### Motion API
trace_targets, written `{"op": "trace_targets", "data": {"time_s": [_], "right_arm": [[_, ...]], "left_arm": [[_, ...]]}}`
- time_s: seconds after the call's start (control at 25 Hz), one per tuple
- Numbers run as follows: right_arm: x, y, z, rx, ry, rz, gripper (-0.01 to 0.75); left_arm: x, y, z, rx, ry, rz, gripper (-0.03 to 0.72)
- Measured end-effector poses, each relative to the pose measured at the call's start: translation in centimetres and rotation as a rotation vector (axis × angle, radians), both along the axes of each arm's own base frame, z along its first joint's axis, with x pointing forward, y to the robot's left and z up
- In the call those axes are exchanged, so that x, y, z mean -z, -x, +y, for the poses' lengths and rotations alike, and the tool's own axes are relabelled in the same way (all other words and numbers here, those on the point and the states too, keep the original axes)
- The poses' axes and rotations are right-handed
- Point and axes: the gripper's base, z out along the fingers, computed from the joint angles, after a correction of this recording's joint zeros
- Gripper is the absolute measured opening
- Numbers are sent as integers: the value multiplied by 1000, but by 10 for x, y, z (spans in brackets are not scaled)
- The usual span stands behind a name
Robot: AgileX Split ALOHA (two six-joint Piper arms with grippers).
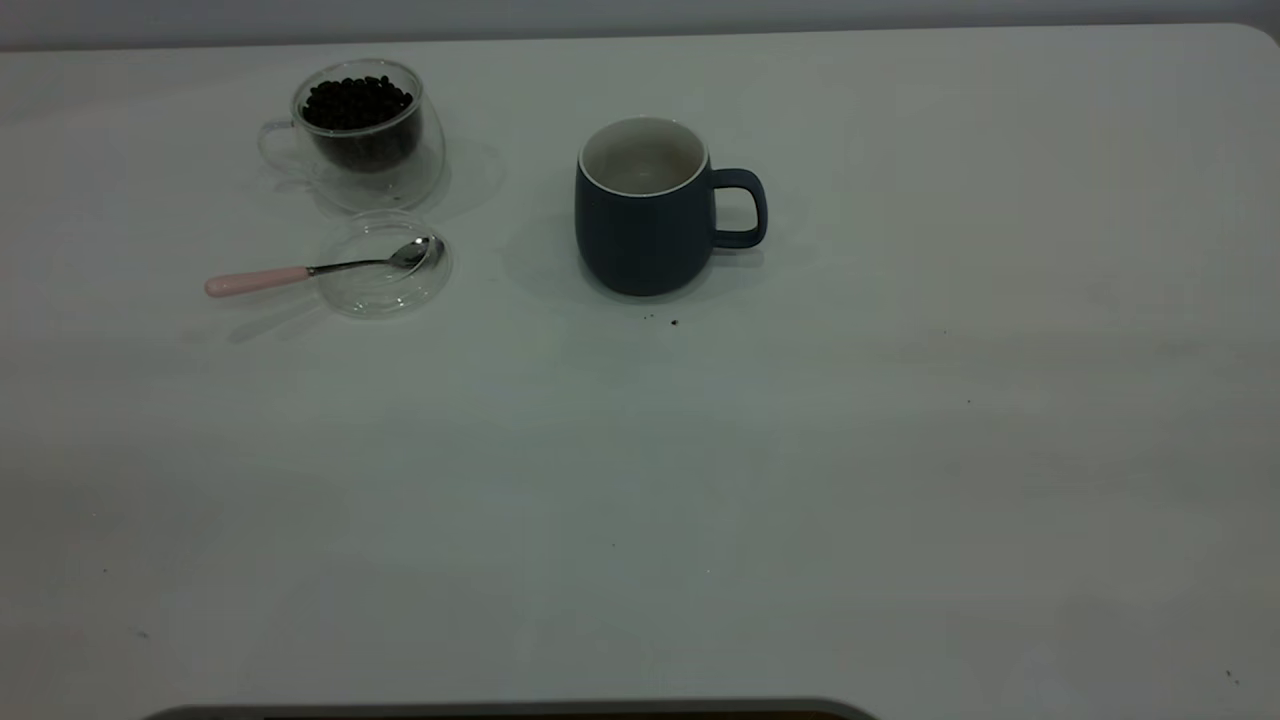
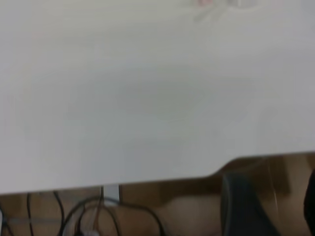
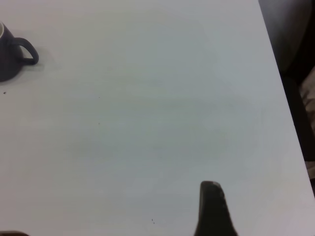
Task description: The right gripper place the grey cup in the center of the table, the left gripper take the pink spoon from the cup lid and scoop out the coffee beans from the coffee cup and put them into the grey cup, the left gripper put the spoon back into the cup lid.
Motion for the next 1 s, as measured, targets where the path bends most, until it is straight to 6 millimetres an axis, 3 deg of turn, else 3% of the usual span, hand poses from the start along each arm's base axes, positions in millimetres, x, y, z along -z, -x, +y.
{"op": "trace_targets", "data": {"time_s": [0.24, 1.0], "right_arm": [[0, 0, 0, 0, 0, 0, 531], [0, 0, 0, 0, 0, 0, 531]], "left_arm": [[1, 20, 1, 0, 7, -135, 370], [2, 20, 1, 1, 6, -134, 370]]}}
